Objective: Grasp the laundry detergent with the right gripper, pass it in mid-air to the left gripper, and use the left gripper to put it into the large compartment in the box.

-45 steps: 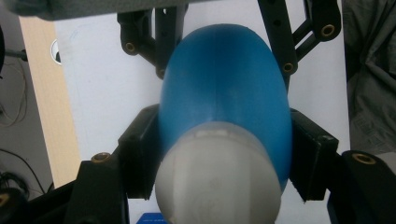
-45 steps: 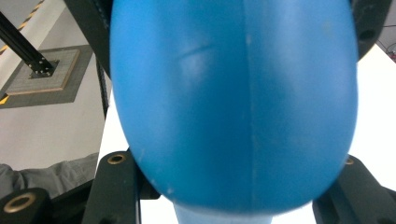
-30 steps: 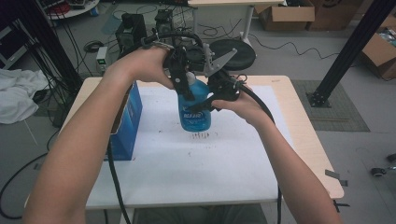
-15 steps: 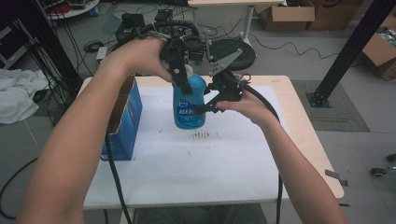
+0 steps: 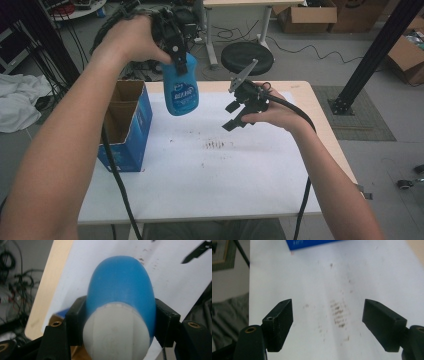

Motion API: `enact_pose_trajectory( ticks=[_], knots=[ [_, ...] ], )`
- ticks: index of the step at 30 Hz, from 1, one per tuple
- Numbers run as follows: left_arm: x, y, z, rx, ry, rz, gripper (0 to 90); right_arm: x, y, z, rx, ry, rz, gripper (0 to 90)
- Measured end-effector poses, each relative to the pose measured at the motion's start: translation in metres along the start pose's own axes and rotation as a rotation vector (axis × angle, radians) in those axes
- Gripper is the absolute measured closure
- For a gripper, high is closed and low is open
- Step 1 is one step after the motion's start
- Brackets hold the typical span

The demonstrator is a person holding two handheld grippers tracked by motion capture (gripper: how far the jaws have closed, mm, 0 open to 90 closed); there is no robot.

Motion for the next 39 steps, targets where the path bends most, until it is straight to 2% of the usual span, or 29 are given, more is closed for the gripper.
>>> enact_pose_trajectory(
  ticks=[1, 2, 3, 8, 9, 10, 11, 12, 13, 18, 19, 20, 21, 22, 23, 25, 27, 29, 35, 39],
  knots=[
    [-0.004, -0.004, 0.003, 0.003, 0.007, 0.039, 39.1, 0.000, -0.003, 0.000, -0.028, -0.010, 0.001, 25.0],
    [-0.008, -0.008, 0.006, 0.004, 0.018, 0.076, 39.1, 0.000, -0.003, 0.000, -0.028, -0.010, 0.001, 25.0],
    [-0.015, -0.018, 0.011, 0.008, 0.040, 0.164, 39.1, 0.001, -0.011, 0.001, -0.090, -0.032, 0.011, 25.0],
    [-0.028, -0.046, 0.021, -0.007, 0.061, 0.331, 39.1, 0.007, -0.026, 0.005, -0.184, -0.094, 0.019, 25.5],
    [-0.028, -0.046, 0.021, -0.007, 0.061, 0.331, 39.1, 0.007, -0.026, 0.005, -0.184, -0.094, 0.019, 25.5],
    [-0.032, -0.058, 0.024, -0.013, 0.069, 0.412, 39.1, 0.010, -0.032, 0.008, -0.206, -0.102, 0.006, 26.0],
    [-0.034, -0.065, 0.025, -0.023, 0.073, 0.444, 39.1, 0.011, -0.035, 0.009, -0.220, -0.109, -0.001, 26.0],
    [-0.034, -0.065, 0.025, -0.023, 0.073, 0.444, 39.1, 0.011, -0.035, 0.009, -0.220, -0.109, -0.001, 26.0],
    [-0.038, -0.079, 0.027, -0.053, 0.084, 0.515, 39.2, 0.016, -0.041, 0.012, -0.245, -0.138, -0.002, 26.0],
    [-0.041, -0.112, 0.031, -0.108, 0.115, 0.645, 39.2, 0.022, -0.053, 0.017, -0.293, -0.185, -0.004, 26.4],
    [-0.041, -0.112, 0.031, -0.108, 0.115, 0.645, 39.2, 0.024, -0.055, 0.018, -0.303, -0.197, -0.004, 26.4],
    [-0.041, -0.118, 0.031, -0.110, 0.119, 0.669, 39.2, 0.024, -0.055, 0.018, -0.303, -0.197, -0.004, 26.4],
    [-0.041, -0.130, 0.032, -0.117, 0.121, 0.714, 39.2, 0.026, -0.060, 0.022, -0.325, -0.214, -0.013, 26.4],
    [-0.041, -0.136, 0.032, -0.122, 0.123, 0.739, 39.2, 0.027, -0.061, 0.023, -0.329, -0.220, -0.012, 26.4],
    [-0.041, -0.136, 0.032, -0.122, 0.123, 0.739, 39.2, 0.028, -0.063, 0.024, -0.330, -0.226, -0.016, 26.4],
    [-0.039, -0.151, 0.031, -0.149, 0.122, 0.783, 39.2, 0.029, -0.065, 0.028, -0.332, -0.227, -0.023, 26.7],
    [-0.038, -0.155, 0.031, -0.149, 0.121, 0.798, 39.2, 0.030, -0.065, 0.029, -0.330, -0.230, -0.023, 26.7],
    [-0.036, -0.166, 0.027, -0.147, 0.113, 0.832, 39.2, 0.030, -0.067, 0.032, -0.327, -0.229, -0.030, 27.0],
    [-0.031, -0.174, 0.015, -0.138, 0.091, 0.864, 39.2, 0.031, -0.068, 0.034, -0.318, -0.234, -0.034, 27.0],
    [-0.029, -0.174, 0.007, -0.135, 0.081, 0.867, 39.2, 0.032, -0.068, 0.033, -0.319, -0.232, -0.034, 27.0]
  ],
)
Point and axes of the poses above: each handheld gripper's, and its own axes: z roughly backward along the jaws, y roughly out of its top, x roughly to its right, the point moved 8 cm from there along -z, roughly forward along the jaws, and after that the axes turned 15 degrees about -z, right-handed, at the moved point
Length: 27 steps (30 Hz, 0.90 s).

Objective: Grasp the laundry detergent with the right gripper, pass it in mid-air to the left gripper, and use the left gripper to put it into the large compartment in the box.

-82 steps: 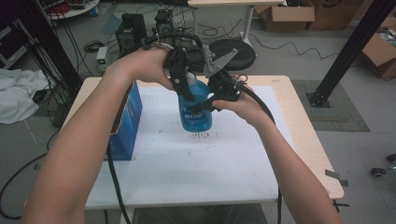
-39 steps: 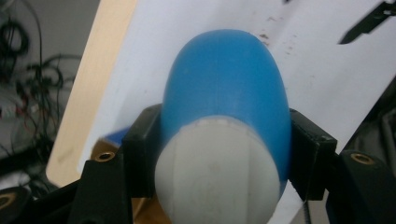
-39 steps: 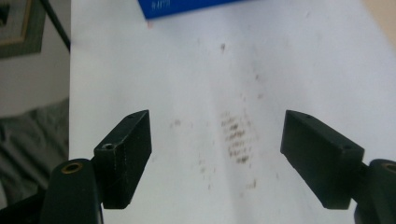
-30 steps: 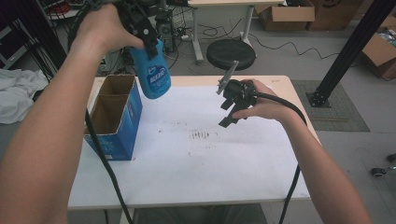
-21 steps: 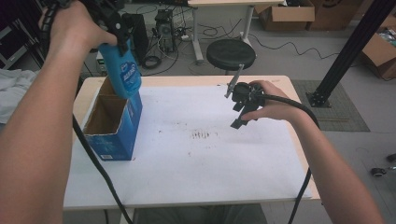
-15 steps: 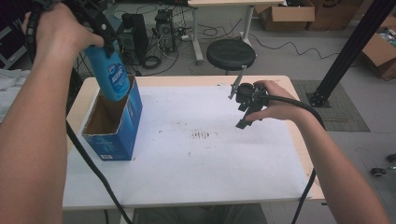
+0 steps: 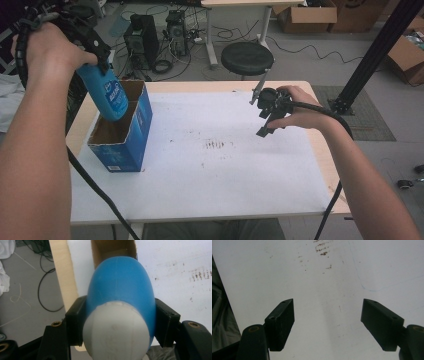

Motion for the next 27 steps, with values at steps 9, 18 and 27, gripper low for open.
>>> enact_pose_trajectory(
  ticks=[9, 18, 27],
  knots=[
    [0.002, -0.009, -0.037, -0.040, -0.015, 0.015, 39.2, 0.002, -0.004, 0.000, 0.002, -0.006, -0.003, 27.1],
    [0.010, -0.015, -0.076, -0.082, -0.028, 0.011, 39.2, 0.002, -0.005, -0.004, 0.007, -0.004, -0.004, 27.1],
    [0.016, -0.023, -0.110, -0.101, -0.048, 0.004, 39.2, 0.000, -0.005, -0.005, 0.014, -0.008, 0.002, 27.6]
  ],
)
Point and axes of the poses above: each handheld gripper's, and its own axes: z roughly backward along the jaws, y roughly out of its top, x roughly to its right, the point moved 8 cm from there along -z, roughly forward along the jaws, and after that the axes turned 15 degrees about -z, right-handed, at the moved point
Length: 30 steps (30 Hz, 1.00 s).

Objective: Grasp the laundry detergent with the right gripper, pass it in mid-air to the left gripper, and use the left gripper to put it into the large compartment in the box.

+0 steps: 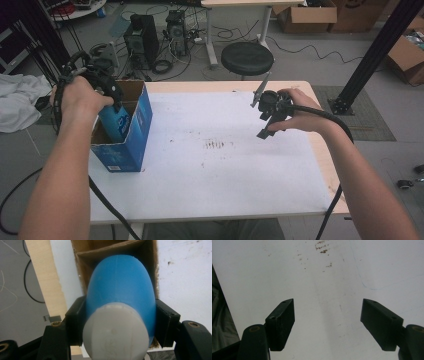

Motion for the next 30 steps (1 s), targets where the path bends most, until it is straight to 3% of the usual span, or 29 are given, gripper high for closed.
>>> enact_pose_trajectory(
  ticks=[11, 30],
  knots=[
    [0.002, -0.005, -0.029, -0.012, -0.002, -0.006, 39.2, -0.001, -0.001, -0.001, -0.007, -0.012, 0.002, 28.2],
    [0.004, -0.012, -0.055, -0.025, -0.021, -0.009, 39.0, -0.005, 0.001, -0.004, -0.012, -0.018, 0.014, 28.2]
  ],
)
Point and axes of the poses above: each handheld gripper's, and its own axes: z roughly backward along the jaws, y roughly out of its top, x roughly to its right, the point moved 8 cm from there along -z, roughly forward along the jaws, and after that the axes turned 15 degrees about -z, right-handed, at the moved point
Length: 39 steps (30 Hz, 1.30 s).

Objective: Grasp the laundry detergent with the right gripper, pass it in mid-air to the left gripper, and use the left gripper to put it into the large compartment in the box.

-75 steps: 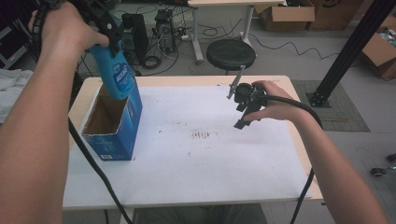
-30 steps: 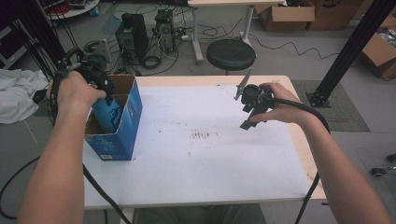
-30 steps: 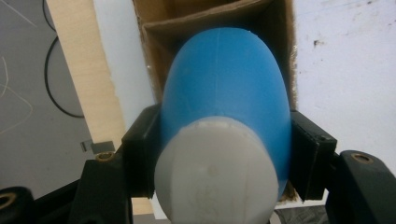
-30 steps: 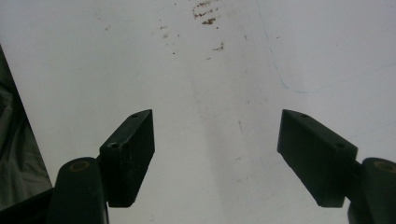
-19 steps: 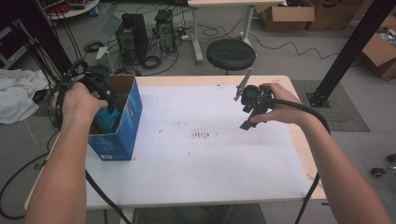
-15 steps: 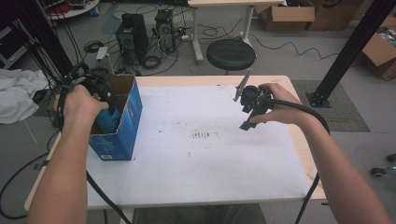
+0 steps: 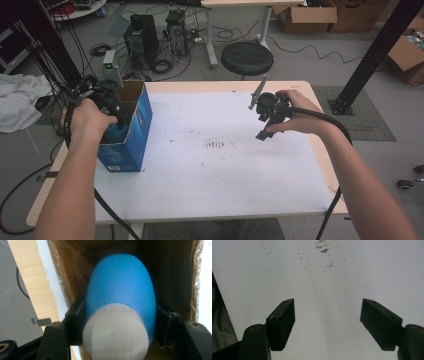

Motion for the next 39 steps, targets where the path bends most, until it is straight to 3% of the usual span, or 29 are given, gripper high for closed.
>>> enact_pose_trajectory(
  ticks=[23, 29, 39],
  knots=[
    [0.0024, -0.0036, -0.0033, -0.003, -0.014, -0.014, 37.8, -0.0020, -0.0004, -0.0008, 0.006, 0.002, -0.006, 28.6],
    [0.0066, -0.0033, -0.0058, -0.013, -0.040, -0.009, 32.0, 0.0000, -0.0002, -0.0024, 0.007, 0.005, -0.006, 28.3],
    [0.0065, -0.0017, 0.0018, -0.013, -0.021, -0.036, 26.6, 0.0030, -0.0021, -0.0032, 0.016, 0.013, -0.012, 28.3]
  ],
)
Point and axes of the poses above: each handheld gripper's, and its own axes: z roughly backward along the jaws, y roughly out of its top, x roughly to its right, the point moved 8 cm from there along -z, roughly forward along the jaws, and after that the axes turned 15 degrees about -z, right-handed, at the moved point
